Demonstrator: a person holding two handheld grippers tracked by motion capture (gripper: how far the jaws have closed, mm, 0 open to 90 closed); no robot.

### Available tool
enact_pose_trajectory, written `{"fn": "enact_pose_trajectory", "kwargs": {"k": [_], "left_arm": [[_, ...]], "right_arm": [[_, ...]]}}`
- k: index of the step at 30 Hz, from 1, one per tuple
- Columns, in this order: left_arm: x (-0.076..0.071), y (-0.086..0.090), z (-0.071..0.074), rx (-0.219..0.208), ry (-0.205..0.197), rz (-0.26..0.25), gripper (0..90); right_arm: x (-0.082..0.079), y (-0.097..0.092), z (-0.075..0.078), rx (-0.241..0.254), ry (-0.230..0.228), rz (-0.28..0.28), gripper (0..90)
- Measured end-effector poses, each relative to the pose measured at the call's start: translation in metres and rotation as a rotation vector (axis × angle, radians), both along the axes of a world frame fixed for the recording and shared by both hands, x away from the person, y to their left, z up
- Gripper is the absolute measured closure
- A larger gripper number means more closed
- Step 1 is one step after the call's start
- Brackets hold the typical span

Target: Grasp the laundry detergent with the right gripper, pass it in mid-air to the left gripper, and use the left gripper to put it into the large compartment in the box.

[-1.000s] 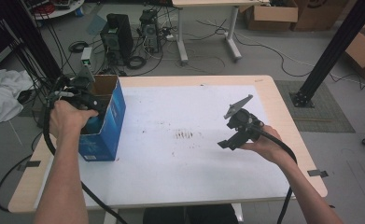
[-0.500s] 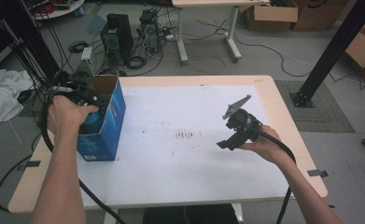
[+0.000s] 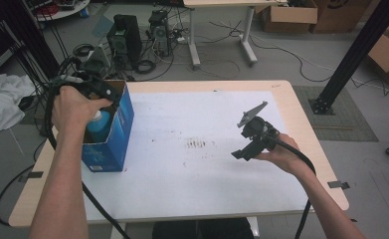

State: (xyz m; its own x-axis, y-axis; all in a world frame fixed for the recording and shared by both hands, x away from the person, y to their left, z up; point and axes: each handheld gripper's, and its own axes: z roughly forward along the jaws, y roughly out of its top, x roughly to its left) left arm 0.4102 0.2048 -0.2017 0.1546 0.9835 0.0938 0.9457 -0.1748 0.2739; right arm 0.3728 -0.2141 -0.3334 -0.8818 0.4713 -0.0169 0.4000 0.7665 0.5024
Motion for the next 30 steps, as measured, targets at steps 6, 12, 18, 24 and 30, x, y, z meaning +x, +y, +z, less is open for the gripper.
{"fn": "enact_pose_trajectory", "kwargs": {"k": [6, 12, 18, 24, 30], "left_arm": [[0.000, -0.022, 0.015, 0.015, -0.018, -0.075, 17.5], [0.002, -0.047, 0.025, 0.033, -0.010, -0.156, 17.3], [0.002, -0.072, 0.028, 0.039, -0.003, -0.235, 16.8], [0.001, -0.099, 0.020, 0.032, -0.002, -0.304, 16.8], [-0.001, -0.117, 0.001, 0.026, 0.007, -0.344, 16.9]], "right_arm": [[0.000, -0.003, 0.002, -0.008, 0.002, -0.011, 15.7], [0.001, -0.004, 0.004, -0.015, 0.000, -0.016, 15.7], [0.002, -0.005, 0.004, -0.025, 0.004, -0.020, 15.7], [0.003, -0.006, 0.002, -0.036, 0.010, -0.028, 15.7], [0.004, -0.007, 0.003, -0.044, 0.013, -0.034, 15.7]]}}
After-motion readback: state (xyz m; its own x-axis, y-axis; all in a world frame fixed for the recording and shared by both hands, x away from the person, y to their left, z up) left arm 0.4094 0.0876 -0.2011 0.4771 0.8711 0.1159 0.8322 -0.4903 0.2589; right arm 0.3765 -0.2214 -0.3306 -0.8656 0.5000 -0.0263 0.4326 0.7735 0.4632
